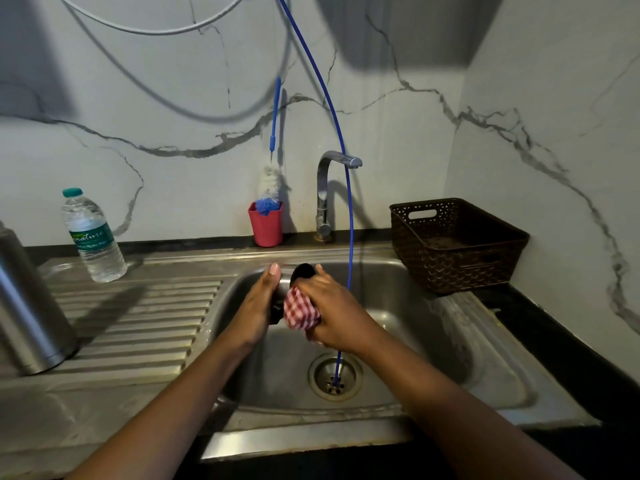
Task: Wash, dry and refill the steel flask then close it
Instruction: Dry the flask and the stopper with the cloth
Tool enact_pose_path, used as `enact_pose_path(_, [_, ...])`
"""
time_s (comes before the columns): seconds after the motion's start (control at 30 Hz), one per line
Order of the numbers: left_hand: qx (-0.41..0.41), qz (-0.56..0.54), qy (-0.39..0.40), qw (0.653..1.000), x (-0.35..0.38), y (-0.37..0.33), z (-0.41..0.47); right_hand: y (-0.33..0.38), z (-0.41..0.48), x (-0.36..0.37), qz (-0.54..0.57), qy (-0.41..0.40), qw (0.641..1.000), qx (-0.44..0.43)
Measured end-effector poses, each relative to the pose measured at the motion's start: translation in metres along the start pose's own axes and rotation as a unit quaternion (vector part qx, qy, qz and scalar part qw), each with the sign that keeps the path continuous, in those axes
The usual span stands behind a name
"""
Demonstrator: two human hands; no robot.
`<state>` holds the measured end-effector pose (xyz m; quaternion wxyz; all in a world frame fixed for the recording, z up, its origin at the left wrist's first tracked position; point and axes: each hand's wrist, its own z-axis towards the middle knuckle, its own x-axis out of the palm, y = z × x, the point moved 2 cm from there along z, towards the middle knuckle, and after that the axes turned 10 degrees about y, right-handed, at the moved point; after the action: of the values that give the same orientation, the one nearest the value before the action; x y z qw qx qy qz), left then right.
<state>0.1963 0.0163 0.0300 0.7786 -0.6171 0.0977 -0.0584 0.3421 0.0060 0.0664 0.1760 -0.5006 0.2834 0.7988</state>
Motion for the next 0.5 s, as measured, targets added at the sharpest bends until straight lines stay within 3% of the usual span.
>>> enact_pose_path(0.1, [-0.127,0.045,-0.007,0.991,-0.011,-0.008,-0.004,0.001,0.002,0.009,-0.173,0.039,0.979,-0.101])
enact_pose_path(0.17, [-0.199,0.079,0.021,0.977,-0.015,-0.010,-0.007,0.003,0.002,0.015,-0.216,0.065,0.965,-0.132])
enact_pose_path(0.23, [-0.186,0.058,0.012,0.981,-0.016,-0.008,-0.008,0.001,0.002,0.018,-0.215,0.060,0.966,-0.128])
enact_pose_path(0.37, [-0.048,-0.041,0.006,0.998,-0.010,-0.002,-0.006,0.001,0.002,0.011,-0.045,0.023,0.998,-0.040])
enact_pose_path(0.5, [-0.071,-0.112,-0.022,0.991,-0.006,0.000,-0.004,0.007,-0.003,-0.006,0.135,0.056,0.989,-0.019])
